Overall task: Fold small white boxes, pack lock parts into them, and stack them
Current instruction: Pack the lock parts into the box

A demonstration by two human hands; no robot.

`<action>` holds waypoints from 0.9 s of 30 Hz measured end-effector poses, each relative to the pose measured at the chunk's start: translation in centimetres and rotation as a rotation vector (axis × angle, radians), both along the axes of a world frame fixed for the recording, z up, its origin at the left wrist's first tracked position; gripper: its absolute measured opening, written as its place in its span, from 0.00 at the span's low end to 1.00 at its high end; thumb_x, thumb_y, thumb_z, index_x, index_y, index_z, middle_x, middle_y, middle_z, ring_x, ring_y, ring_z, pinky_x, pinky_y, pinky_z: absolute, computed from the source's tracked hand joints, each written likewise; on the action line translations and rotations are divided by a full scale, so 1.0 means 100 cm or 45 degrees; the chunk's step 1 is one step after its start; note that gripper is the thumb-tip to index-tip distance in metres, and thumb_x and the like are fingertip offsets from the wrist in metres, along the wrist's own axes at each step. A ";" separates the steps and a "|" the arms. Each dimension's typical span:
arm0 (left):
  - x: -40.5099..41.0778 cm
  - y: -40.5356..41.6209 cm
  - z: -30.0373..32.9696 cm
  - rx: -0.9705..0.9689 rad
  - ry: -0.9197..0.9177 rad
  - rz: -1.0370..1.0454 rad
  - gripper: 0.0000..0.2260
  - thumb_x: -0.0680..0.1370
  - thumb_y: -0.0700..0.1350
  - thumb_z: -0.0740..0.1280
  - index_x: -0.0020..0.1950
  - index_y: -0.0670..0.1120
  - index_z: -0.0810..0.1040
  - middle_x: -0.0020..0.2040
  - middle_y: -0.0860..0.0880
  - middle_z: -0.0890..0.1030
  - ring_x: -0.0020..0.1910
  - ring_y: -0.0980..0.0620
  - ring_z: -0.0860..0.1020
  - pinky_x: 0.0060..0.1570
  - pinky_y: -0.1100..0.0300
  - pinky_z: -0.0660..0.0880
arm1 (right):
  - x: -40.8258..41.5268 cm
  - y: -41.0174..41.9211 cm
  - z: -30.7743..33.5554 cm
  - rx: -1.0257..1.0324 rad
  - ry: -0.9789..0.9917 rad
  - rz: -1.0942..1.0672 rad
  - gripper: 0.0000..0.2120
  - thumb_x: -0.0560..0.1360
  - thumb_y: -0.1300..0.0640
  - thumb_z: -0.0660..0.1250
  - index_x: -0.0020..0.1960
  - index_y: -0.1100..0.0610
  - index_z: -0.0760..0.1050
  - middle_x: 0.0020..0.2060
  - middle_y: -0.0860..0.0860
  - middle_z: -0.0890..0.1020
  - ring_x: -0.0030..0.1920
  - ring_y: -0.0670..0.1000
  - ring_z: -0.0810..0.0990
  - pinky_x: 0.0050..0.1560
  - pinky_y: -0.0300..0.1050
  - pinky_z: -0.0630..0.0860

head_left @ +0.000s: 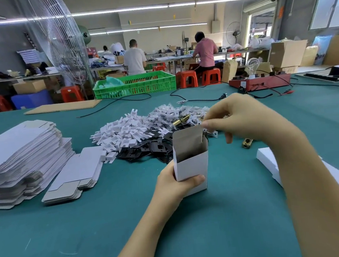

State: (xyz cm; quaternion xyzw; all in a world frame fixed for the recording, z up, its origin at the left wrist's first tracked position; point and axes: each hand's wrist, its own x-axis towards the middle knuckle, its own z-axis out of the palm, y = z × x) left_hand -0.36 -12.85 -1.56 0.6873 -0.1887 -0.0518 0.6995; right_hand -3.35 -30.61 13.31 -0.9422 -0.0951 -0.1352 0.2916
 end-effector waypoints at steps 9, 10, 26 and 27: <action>0.005 0.007 0.002 -0.323 0.223 0.347 0.12 0.69 0.39 0.77 0.50 0.48 0.81 0.43 0.52 0.86 0.41 0.54 0.84 0.35 0.64 0.79 | 0.012 -0.054 -0.023 0.138 0.200 -0.324 0.06 0.76 0.52 0.69 0.44 0.54 0.81 0.35 0.50 0.85 0.30 0.47 0.83 0.26 0.34 0.72; 0.006 0.008 0.002 -0.303 0.203 0.370 0.12 0.70 0.39 0.77 0.50 0.49 0.81 0.44 0.53 0.86 0.41 0.54 0.84 0.36 0.64 0.79 | 0.015 -0.056 -0.028 0.150 0.222 -0.341 0.06 0.76 0.53 0.69 0.44 0.54 0.81 0.35 0.50 0.84 0.30 0.47 0.83 0.27 0.35 0.73; 0.011 0.004 -0.003 -0.220 0.175 0.368 0.10 0.71 0.41 0.76 0.51 0.50 0.81 0.44 0.56 0.86 0.43 0.56 0.84 0.39 0.66 0.77 | 0.146 0.010 -0.111 0.100 0.024 -0.313 0.15 0.78 0.62 0.59 0.63 0.60 0.75 0.58 0.56 0.80 0.57 0.56 0.77 0.54 0.43 0.71; 0.011 0.004 -0.003 -0.230 0.175 0.364 0.10 0.71 0.41 0.76 0.50 0.50 0.81 0.44 0.55 0.86 0.43 0.56 0.84 0.39 0.66 0.78 | 0.157 0.012 -0.112 0.026 0.025 -0.275 0.16 0.78 0.63 0.58 0.64 0.60 0.75 0.59 0.57 0.79 0.58 0.57 0.76 0.54 0.45 0.71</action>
